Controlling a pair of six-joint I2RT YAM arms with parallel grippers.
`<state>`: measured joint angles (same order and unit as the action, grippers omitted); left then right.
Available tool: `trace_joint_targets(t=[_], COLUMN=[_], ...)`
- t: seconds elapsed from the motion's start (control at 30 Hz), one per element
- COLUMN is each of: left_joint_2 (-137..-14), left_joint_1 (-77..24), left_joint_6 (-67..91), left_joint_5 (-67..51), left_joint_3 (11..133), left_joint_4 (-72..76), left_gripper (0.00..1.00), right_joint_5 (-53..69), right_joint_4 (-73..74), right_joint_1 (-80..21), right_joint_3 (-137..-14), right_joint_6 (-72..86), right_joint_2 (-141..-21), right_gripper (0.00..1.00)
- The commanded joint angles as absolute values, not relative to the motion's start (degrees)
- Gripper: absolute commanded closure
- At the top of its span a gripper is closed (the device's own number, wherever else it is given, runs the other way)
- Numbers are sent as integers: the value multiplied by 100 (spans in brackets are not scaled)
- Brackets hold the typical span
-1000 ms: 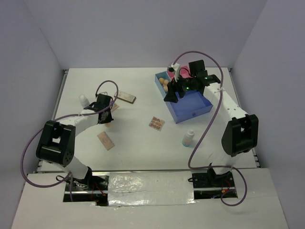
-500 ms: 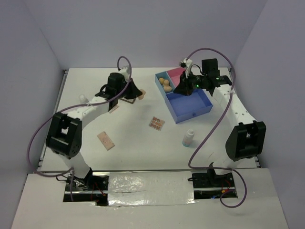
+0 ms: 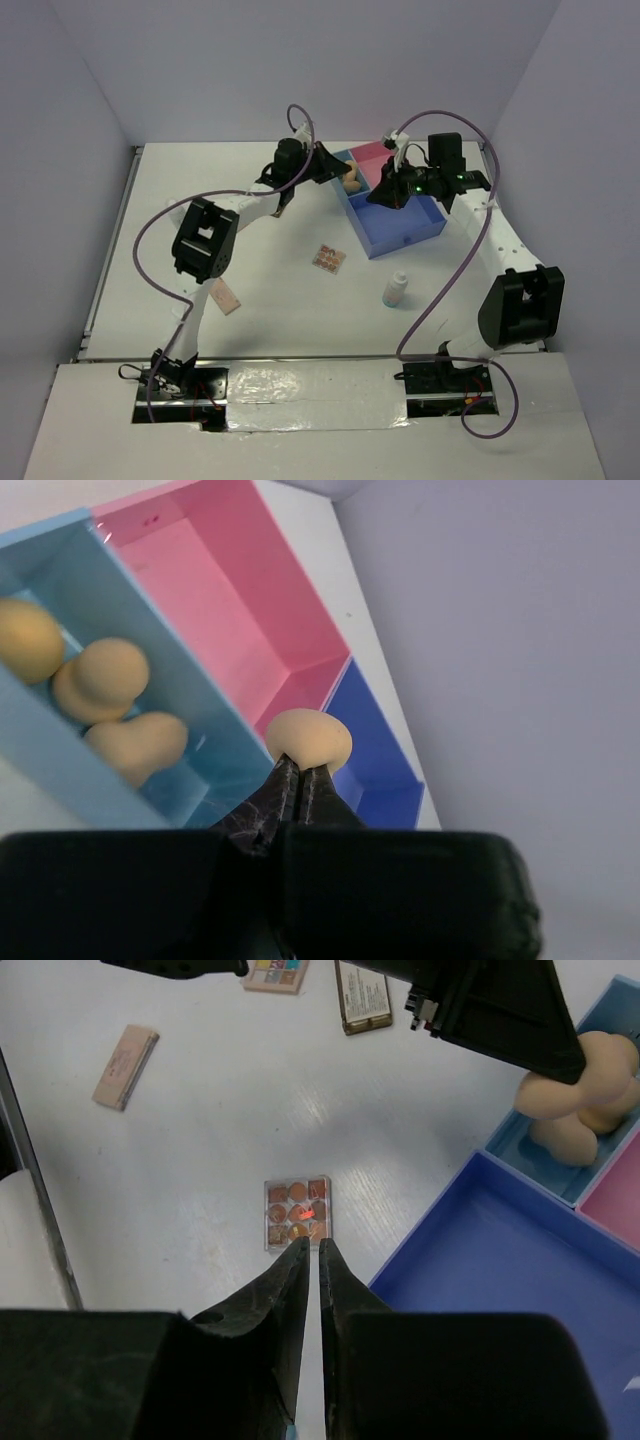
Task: Organize the makeup
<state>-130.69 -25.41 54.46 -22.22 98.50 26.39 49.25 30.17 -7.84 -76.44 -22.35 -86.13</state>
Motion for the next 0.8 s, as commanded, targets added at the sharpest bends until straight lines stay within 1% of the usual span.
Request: trace_joint_targets(t=[0.0,0.07,0.2,0.37,0.57,0.67,0.7,0.77], left_joint_2=[-13385,-13596,-13807,-13852,-13816,-13878,-13930,-13966], left_joint_1=[-2672,-2742,-2848,-2865,-2865,-2865,-2865,-2865], left_joint_6=[5889,5810,5625,5555,5353,5379,5414,5423], left_joint_5=[-1908,-1618,-1152,-669,-501,-475,-492,-510], left_joint_3=[10413,10625,10915,10942,11021,11153,11197,11346], left_joint_4=[3577,3499,2955,2523,2005,1715,1644,1495], left_gripper=[100,99,91,88,84,76,70,62], right_joint_5=[5080,5080,5080,5036,5001,4983,4975,4948], right_joint_4=[2733,2733,2690,2716,2725,2725,2733,2760], right_joint_1=[-694,-677,-642,-615,-589,-589,-598,-598], right_joint_3=[-7594,-7559,-7480,-7453,-7453,-7462,-7471,-7479], right_joint_6=[-2153,-2136,-2083,-2092,-2092,-2066,-2074,-2083], right_joint_2=[-8323,-8297,-8253,-8218,-8235,-8244,-8253,-8253], right_gripper=[84,83,80,75,71,66,63,59])
